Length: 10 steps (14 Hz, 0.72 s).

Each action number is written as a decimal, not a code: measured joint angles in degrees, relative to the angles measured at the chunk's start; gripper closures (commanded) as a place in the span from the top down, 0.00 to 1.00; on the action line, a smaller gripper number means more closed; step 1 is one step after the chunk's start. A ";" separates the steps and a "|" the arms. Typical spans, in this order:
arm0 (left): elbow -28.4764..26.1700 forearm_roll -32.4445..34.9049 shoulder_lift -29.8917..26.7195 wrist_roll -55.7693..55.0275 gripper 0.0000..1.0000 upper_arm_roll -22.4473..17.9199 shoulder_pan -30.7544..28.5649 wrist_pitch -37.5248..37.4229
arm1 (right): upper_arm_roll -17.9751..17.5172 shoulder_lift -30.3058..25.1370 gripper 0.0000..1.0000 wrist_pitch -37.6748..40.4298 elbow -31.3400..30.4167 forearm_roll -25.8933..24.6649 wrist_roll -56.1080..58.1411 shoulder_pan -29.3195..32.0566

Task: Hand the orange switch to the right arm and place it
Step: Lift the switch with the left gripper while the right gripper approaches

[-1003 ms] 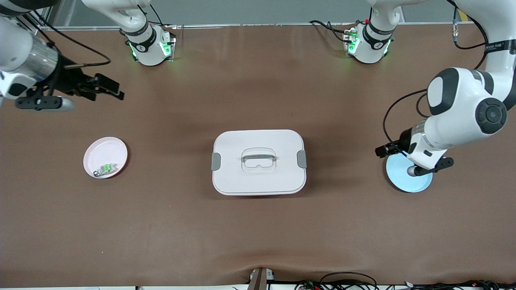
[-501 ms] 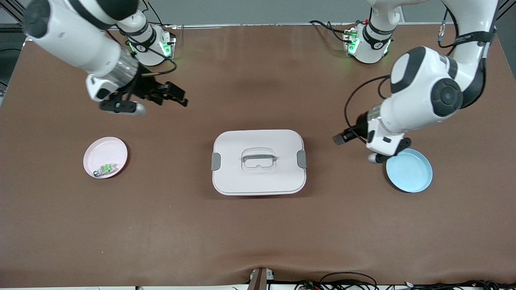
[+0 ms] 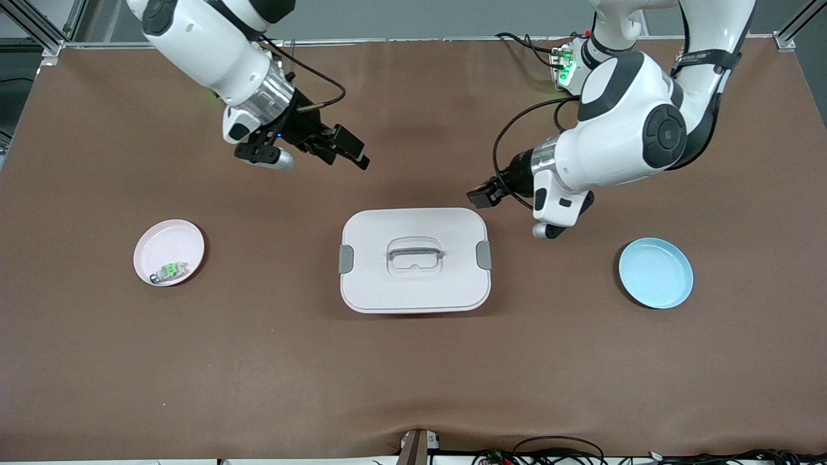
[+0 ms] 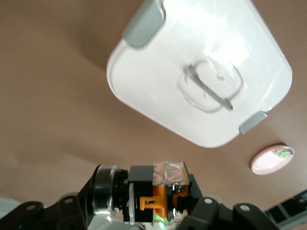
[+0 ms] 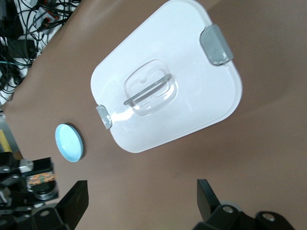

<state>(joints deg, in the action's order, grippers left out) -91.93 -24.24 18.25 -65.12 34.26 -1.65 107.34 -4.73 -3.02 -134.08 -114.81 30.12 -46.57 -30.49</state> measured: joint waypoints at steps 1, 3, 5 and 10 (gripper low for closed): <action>0.37 -0.77 0.71 -2.35 0.00 0.01 0.62 0.00 | 0.03 0.37 1.00 -1.89 -0.06 1.54 -1.09 -0.98; 1.13 -2.62 2.13 -6.03 0.00 0.04 1.65 0.00 | 0.03 1.17 1.00 -6.07 -0.17 3.28 -3.66 -3.02; 2.27 -3.95 3.38 -9.78 0.00 0.05 2.72 0.03 | 0.05 2.36 1.00 -10.28 -0.27 3.55 -6.25 -5.10; 5.02 -7.10 5.49 -15.39 0.00 0.08 4.53 0.03 | 0.06 7.20 1.00 -19.45 -0.27 3.61 -9.68 -9.94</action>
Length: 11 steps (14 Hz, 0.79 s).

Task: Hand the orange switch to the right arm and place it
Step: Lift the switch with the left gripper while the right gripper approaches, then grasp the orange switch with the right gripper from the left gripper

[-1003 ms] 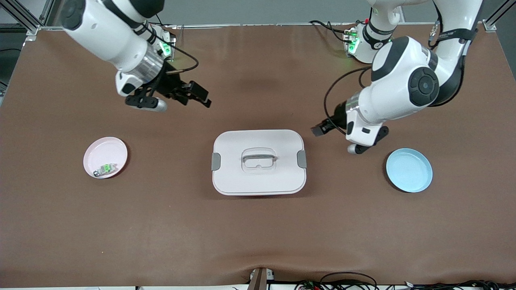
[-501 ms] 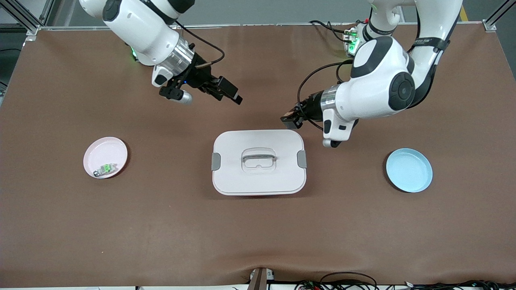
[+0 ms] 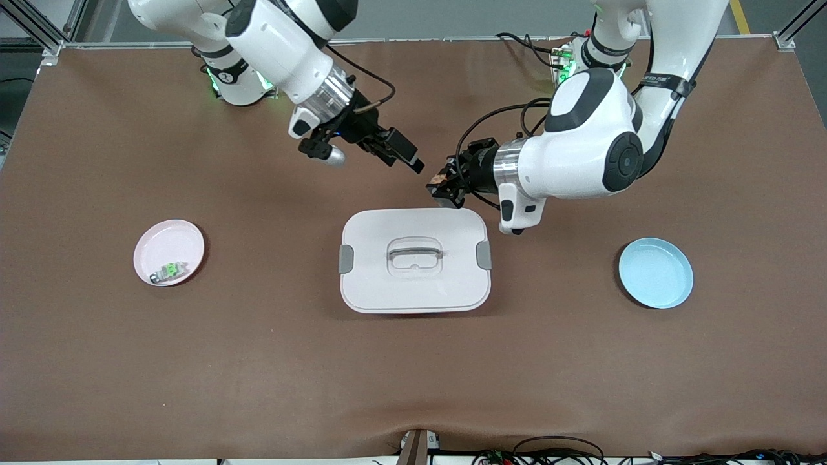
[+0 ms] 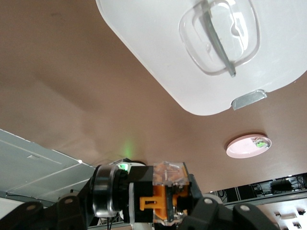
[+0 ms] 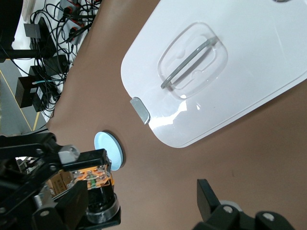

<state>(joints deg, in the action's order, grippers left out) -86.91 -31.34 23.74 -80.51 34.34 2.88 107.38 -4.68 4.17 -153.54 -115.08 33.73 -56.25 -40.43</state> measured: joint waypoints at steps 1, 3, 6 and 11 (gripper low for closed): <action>0.24 -0.15 0.00 -0.88 0.00 0.02 0.59 0.00 | 0.00 0.62 1.00 -0.38 0.31 0.00 -0.15 -0.36; 1.16 -0.24 0.00 -2.44 0.00 0.02 1.24 0.03 | 0.13 1.04 1.00 -0.47 1.26 0.00 -0.17 -0.43; 1.81 -0.52 0.02 -2.76 0.00 -0.04 1.23 0.02 | 0.33 1.03 1.00 -0.41 2.72 0.00 0.42 -0.43; 1.88 -0.67 0.77 -2.76 0.00 -0.01 2.10 0.08 | 0.39 0.99 1.00 0.34 3.54 0.00 1.55 -0.48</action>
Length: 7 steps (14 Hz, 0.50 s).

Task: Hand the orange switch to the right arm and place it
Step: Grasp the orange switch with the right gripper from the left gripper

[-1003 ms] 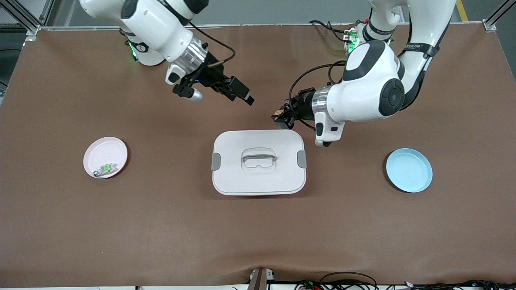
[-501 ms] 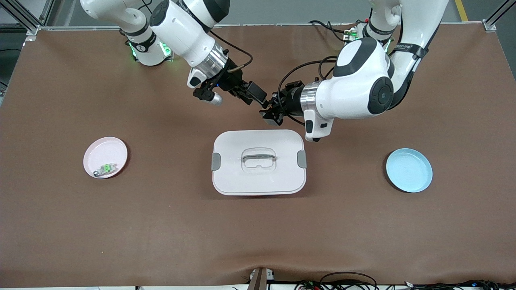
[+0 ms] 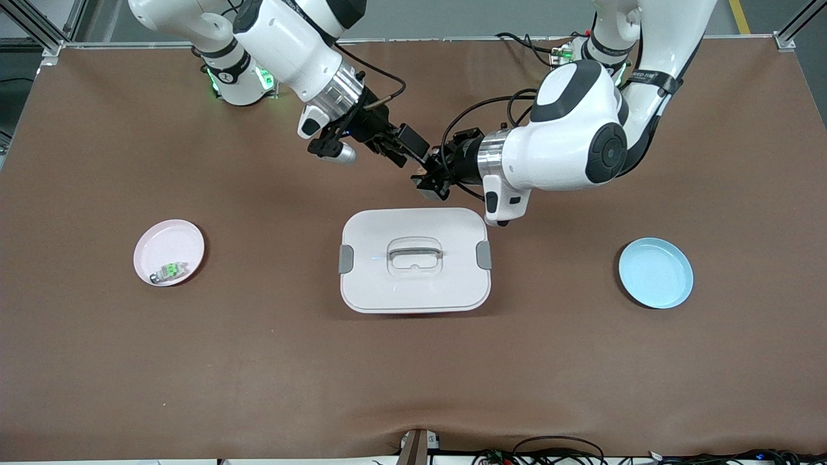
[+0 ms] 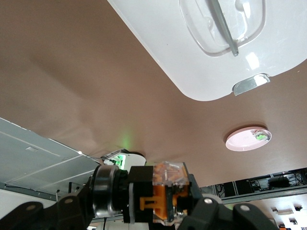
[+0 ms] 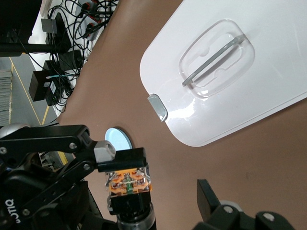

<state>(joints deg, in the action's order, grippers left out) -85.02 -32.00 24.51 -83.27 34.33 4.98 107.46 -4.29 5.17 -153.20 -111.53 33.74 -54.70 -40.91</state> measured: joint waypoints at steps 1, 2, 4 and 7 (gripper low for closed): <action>0.03 0.00 0.05 0.00 0.00 0.00 0.07 0.04 | 0.00 0.00 1.00 -0.01 0.01 -0.04 0.10 -0.02; 0.05 0.00 0.06 0.00 0.00 0.00 0.12 0.08 | 0.00 -0.01 1.00 -0.04 0.01 -0.09 0.60 -0.02; 0.06 -0.01 0.06 0.00 0.00 0.00 0.23 0.19 | 0.01 0.00 1.00 -0.15 0.02 -0.09 2.56 -0.02; 0.06 -0.08 0.07 0.00 0.00 0.01 0.59 1.40 | 0.02 0.00 1.00 -0.44 0.24 -0.09 3.49 -0.02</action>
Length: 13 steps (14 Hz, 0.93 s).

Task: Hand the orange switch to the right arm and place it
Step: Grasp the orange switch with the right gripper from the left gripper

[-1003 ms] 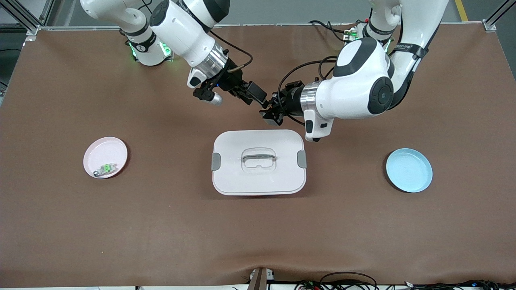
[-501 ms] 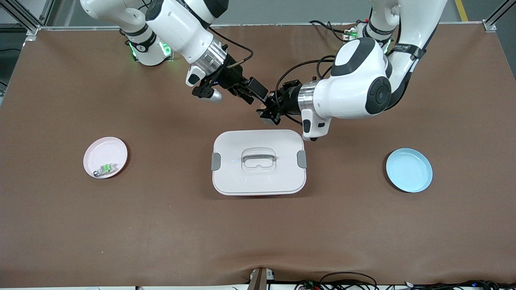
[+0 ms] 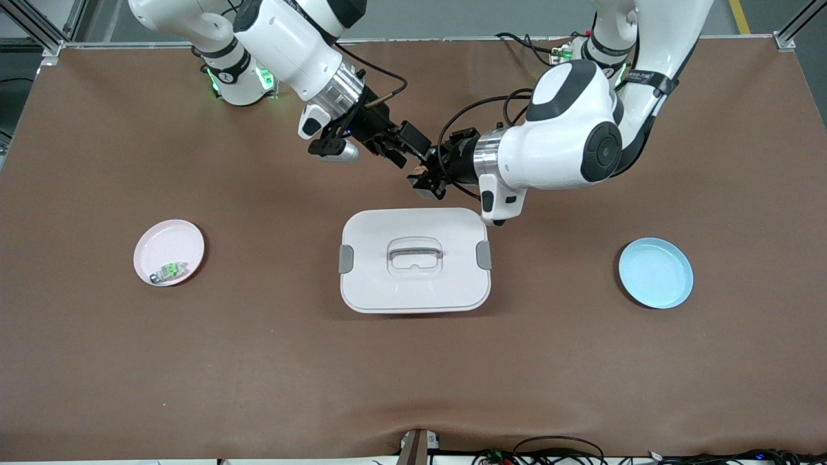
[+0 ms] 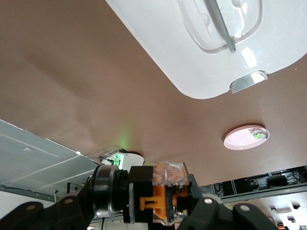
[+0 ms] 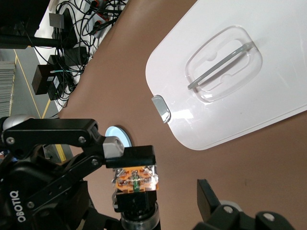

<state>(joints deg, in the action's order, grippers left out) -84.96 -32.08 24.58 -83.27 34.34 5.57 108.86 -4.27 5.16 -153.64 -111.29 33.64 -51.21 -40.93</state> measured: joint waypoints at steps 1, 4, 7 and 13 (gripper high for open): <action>0.00 0.00 0.02 0.00 0.00 0.00 0.27 0.48 | -0.01 0.00 1.00 0.02 0.04 -0.01 0.09 -0.01; 0.00 0.00 0.07 0.00 0.00 -0.01 0.47 0.78 | 0.00 0.17 1.00 0.10 0.02 -0.04 0.25 -0.07; 0.00 0.00 0.28 0.00 0.00 0.00 0.66 0.81 | -0.02 0.67 1.00 0.09 0.04 -0.04 0.30 -0.22; 0.00 -0.01 0.37 0.00 0.00 0.00 0.88 1.04 | -0.03 1.52 1.00 0.04 0.41 -0.04 0.37 -0.49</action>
<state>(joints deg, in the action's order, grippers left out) -84.96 -32.09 24.95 -83.27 34.34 6.45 109.90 -4.30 6.69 -153.60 -110.88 33.61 -50.85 -41.42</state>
